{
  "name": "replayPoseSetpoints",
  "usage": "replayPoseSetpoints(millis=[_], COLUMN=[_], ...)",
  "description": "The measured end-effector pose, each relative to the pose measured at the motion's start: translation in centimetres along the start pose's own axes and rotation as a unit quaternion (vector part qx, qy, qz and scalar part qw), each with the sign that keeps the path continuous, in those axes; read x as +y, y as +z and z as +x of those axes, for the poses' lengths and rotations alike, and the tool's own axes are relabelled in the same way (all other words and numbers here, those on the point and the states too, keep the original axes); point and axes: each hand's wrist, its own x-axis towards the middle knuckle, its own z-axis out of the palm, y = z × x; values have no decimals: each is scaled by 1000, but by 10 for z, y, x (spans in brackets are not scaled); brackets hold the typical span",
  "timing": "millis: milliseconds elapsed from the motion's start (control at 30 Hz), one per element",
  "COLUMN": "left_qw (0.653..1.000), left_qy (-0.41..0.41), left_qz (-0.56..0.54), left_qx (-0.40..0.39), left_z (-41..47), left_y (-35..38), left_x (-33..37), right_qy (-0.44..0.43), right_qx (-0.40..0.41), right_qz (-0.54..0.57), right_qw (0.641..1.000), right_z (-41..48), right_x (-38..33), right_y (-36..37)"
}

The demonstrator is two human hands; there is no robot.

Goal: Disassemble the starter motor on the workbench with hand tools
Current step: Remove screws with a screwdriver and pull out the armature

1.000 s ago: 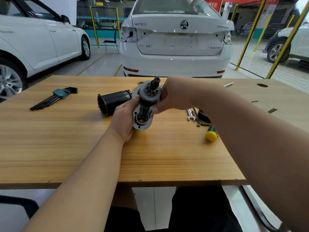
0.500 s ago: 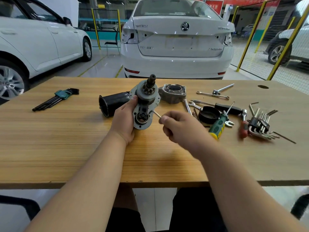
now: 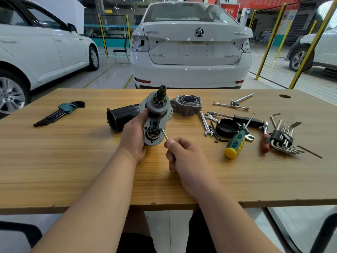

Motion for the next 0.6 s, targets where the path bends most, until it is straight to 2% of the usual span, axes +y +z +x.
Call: replayPoseSetpoints(millis=[600], left_qw=[1000], left_qy=[-9], left_qz=[-10], left_qx=[15], left_z=[0], left_y=[1], left_x=[0], right_qy=[39], right_qx=[11], right_qz=[107], right_qw=[993], right_z=[-9], right_x=[-1], right_y=[19])
